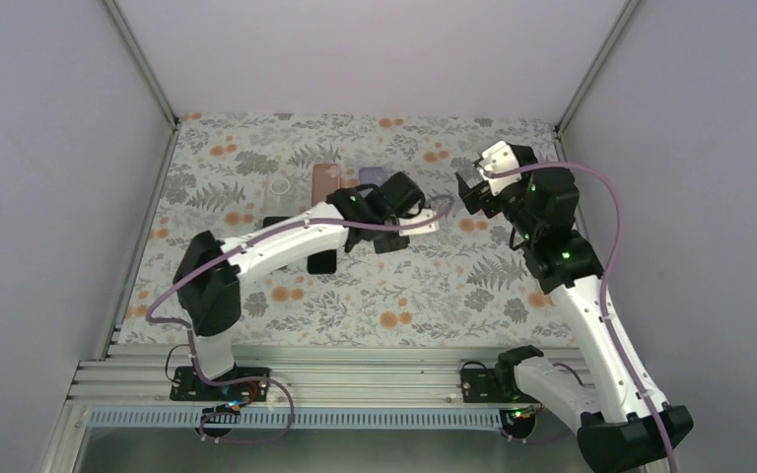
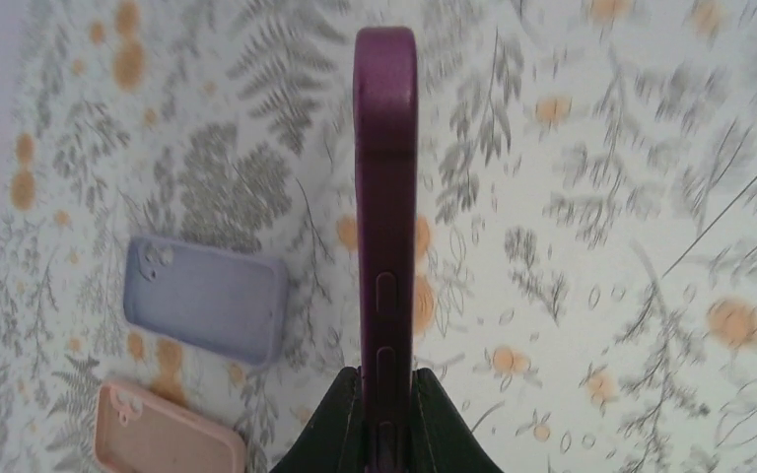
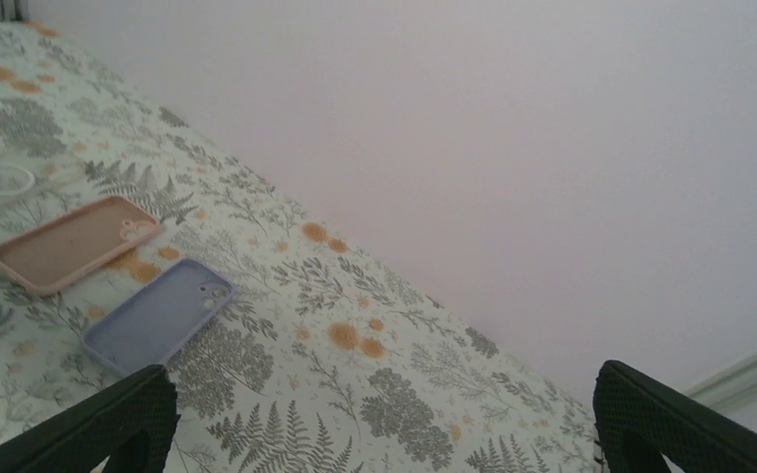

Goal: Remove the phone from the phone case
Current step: Place the phone at the center of the board.

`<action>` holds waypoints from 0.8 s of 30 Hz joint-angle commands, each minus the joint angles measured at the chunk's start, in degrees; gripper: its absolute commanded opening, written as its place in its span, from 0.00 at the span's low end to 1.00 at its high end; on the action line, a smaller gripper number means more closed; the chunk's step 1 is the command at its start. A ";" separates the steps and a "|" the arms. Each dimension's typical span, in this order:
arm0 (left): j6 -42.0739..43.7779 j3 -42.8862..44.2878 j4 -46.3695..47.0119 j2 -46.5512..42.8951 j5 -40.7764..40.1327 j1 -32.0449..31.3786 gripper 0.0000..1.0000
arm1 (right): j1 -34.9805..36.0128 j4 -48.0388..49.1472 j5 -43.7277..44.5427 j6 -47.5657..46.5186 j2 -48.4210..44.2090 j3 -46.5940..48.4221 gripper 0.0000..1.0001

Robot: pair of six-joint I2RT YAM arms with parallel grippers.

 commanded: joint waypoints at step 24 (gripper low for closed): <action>6.76 -4.39 5.00 9.90 -22.09 -1.16 0.02 | -5.97 -1.97 -10.02 7.27 -1.64 2.40 0.99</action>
